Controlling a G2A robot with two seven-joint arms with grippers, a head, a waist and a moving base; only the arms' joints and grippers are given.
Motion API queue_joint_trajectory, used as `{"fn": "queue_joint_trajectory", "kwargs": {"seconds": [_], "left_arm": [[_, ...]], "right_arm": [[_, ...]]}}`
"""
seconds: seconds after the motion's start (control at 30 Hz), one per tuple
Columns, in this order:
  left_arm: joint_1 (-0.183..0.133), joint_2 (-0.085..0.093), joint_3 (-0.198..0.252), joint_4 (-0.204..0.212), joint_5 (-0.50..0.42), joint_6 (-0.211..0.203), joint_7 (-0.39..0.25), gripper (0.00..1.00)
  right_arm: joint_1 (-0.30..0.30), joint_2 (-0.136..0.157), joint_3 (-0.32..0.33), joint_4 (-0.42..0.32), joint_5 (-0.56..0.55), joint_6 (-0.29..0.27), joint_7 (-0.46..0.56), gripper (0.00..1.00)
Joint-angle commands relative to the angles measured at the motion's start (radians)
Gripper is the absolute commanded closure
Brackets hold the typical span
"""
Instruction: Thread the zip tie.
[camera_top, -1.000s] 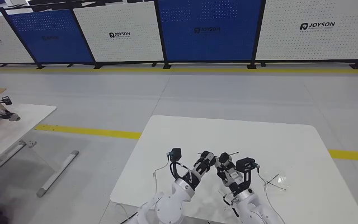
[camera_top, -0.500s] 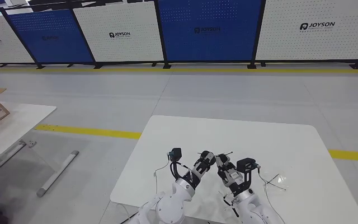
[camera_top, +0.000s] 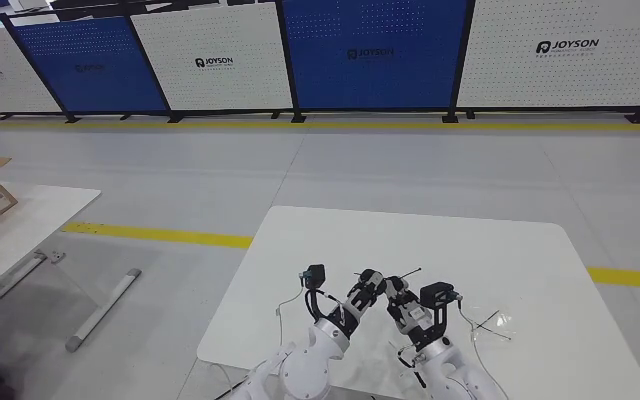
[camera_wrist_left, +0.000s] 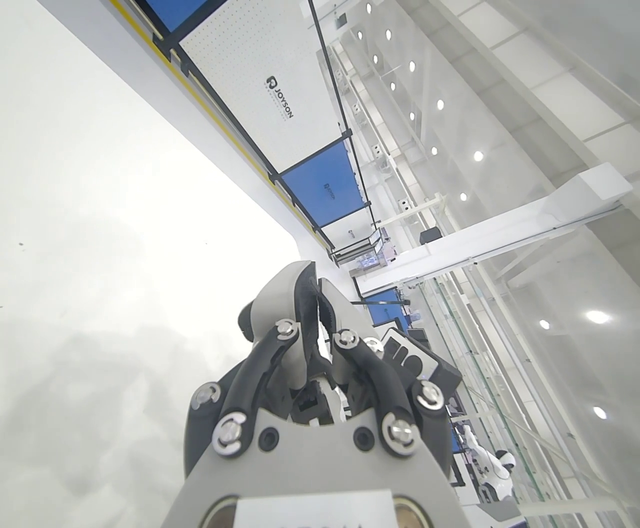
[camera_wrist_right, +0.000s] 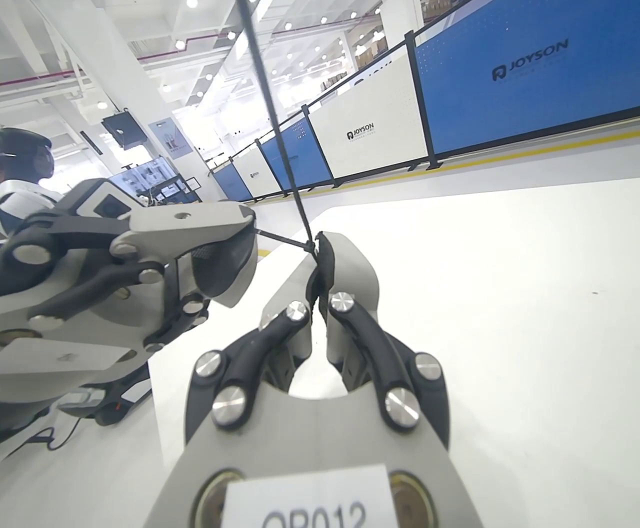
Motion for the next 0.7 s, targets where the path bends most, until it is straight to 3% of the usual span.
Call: {"fn": "queue_joint_trajectory", "kwargs": {"seconds": [0.0, 0.4, 0.67], "left_arm": [[0.002, 0.0, -0.001, -0.003, -0.003, -0.005, -0.002, 1.0], [0.02, 0.001, -0.009, -0.025, -0.016, -0.042, -0.01, 1.0], [0.027, 0.001, -0.012, -0.036, -0.013, -0.043, -0.01, 1.0]], "right_arm": [[0.001, 0.0, -0.001, 0.002, -0.001, 0.002, 0.002, 1.0], [0.0, 0.002, -0.009, -0.001, -0.019, 0.007, 0.006, 1.0], [0.0, 0.003, -0.012, -0.003, -0.022, 0.006, 0.001, 1.0]]}}
